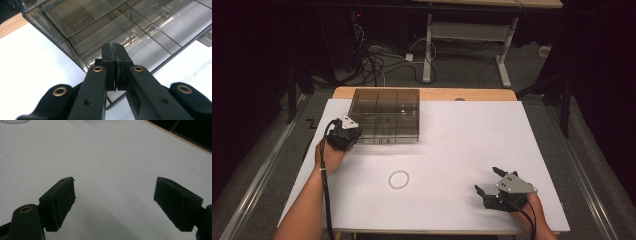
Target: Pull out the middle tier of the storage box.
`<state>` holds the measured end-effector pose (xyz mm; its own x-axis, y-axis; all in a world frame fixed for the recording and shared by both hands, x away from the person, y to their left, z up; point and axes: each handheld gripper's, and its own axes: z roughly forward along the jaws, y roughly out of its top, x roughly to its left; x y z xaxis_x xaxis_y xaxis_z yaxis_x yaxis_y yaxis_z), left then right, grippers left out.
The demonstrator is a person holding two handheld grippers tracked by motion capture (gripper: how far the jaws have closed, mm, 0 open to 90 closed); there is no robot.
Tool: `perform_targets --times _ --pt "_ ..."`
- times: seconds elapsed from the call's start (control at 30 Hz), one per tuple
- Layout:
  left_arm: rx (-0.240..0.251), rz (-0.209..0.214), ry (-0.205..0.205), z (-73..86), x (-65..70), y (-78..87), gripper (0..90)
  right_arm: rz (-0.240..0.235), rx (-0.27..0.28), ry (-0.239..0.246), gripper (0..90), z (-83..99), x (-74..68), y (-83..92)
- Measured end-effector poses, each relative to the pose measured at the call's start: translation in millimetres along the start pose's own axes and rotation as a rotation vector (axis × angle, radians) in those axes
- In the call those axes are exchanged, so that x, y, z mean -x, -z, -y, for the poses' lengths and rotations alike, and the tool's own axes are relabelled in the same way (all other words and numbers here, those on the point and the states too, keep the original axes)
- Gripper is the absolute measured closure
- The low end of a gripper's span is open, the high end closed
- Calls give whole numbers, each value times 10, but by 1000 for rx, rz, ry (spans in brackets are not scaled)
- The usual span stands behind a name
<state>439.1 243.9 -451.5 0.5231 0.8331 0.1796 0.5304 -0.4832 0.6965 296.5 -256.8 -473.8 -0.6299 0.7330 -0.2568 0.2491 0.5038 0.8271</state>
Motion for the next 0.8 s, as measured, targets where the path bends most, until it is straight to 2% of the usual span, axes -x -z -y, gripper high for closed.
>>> perform_targets --times 0.8 --pt "-9 13 -25 88 12 67 861 -6 -7 23 181 -6 -36 -6"
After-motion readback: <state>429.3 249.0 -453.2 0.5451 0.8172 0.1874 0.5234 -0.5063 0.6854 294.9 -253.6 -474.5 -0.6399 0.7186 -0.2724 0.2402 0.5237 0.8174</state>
